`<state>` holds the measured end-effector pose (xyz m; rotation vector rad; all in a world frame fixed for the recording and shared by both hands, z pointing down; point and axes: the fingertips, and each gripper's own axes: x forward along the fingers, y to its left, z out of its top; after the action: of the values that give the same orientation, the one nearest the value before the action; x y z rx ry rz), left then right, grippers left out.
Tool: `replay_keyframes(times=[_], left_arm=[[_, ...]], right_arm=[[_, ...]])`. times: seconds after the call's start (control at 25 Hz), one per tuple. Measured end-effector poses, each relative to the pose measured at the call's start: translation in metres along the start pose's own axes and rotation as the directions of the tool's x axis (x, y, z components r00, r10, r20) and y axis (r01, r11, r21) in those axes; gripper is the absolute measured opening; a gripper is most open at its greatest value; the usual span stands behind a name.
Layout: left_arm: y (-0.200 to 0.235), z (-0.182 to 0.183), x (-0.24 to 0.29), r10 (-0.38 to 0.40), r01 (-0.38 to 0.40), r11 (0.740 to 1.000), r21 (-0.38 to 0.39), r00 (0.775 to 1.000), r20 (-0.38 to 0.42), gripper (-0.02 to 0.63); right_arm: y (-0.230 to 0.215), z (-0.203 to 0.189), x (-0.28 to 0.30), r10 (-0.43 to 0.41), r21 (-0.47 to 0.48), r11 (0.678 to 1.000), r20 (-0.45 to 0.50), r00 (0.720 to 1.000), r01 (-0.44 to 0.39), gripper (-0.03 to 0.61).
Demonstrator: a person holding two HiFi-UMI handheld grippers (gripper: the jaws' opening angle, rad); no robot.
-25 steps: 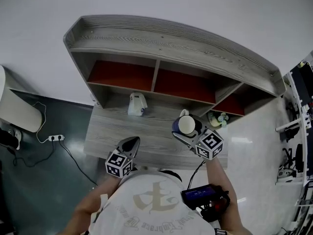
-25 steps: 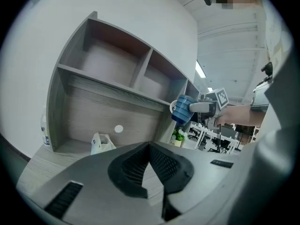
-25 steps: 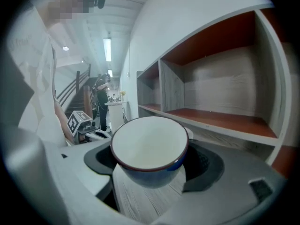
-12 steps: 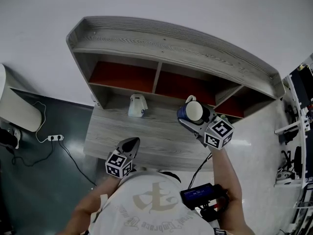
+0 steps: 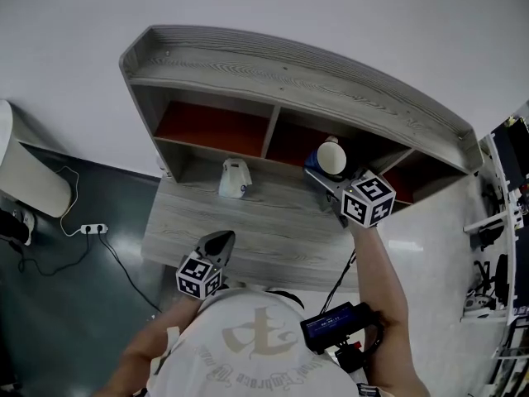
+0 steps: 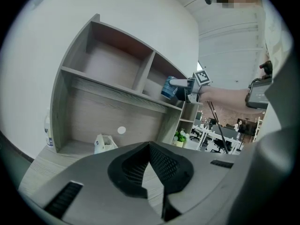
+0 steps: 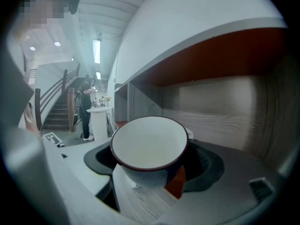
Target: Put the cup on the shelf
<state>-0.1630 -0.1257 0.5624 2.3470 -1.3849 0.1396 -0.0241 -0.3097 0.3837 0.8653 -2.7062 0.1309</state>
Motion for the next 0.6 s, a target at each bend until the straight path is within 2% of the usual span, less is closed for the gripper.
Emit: replay_keyframes(times=[0.32, 0.6], left_arm=[[0.009, -0.001, -0.003, 0.025, -0.025, 1.0, -0.006, 1.0, 0.003, 0.002], [0.015, -0.006, -0.003, 0.037, -0.037, 0.999, -0.023, 0.999, -0.008, 0.002]], right_arm=[[-0.033, -0.005, 0.027, -0.12, 0.038, 0.992, -0.034, 0.992, 0.121, 0.408], [-0.051, -0.01, 0.042, -0.161, 0.071, 0.984, -0.051, 0.986, 0.164, 0.408]])
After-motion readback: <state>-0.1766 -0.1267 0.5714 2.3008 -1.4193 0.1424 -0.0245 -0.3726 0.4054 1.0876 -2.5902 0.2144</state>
